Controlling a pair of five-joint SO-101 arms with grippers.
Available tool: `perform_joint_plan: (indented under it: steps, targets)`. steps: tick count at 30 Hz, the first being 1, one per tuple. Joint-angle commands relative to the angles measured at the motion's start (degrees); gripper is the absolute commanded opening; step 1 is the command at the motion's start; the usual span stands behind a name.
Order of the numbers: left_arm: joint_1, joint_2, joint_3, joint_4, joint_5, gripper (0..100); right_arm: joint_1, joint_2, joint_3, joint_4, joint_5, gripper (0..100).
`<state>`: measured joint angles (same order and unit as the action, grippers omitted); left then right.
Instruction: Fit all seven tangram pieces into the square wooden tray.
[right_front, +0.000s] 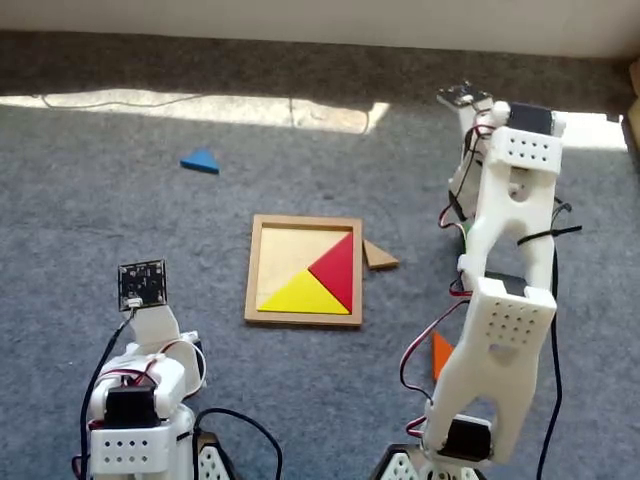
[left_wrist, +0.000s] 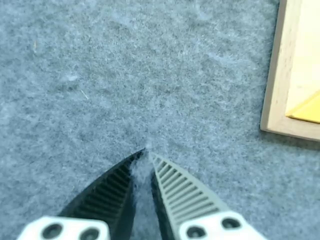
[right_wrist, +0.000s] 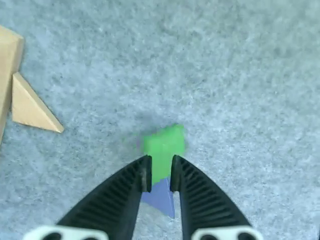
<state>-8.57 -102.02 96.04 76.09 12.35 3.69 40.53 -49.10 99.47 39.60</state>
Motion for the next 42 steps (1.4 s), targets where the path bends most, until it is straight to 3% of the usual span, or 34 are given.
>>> perform_joint_plan:
  steps: [1,8,12,25,34,42]
  targets:
    - [0.8,-0.9,1.1,0.3,-0.4,0,-0.7,-1.0,-3.5,1.3,-2.4,8.0]
    - [0.8,-0.9,1.1,0.3,-0.4,0,-0.7,3.8,-3.3,1.3,-9.5,24.5]
    - [0.8,-0.9,1.1,0.3,-0.4,0,-1.8,7.1,-3.3,1.5,-11.1,24.6]
    - [0.8,-0.9,1.1,0.3,-0.4,0,-6.7,8.9,-3.3,1.4,-33.0,24.8]
    - [0.8,-0.9,1.1,0.3,-0.4,0,-5.3,19.0,-4.4,1.4,-33.5,23.6]
    - [0.8,-0.9,1.1,0.3,-0.4,0,-5.4,19.1,-10.3,1.5,-32.1,8.9]
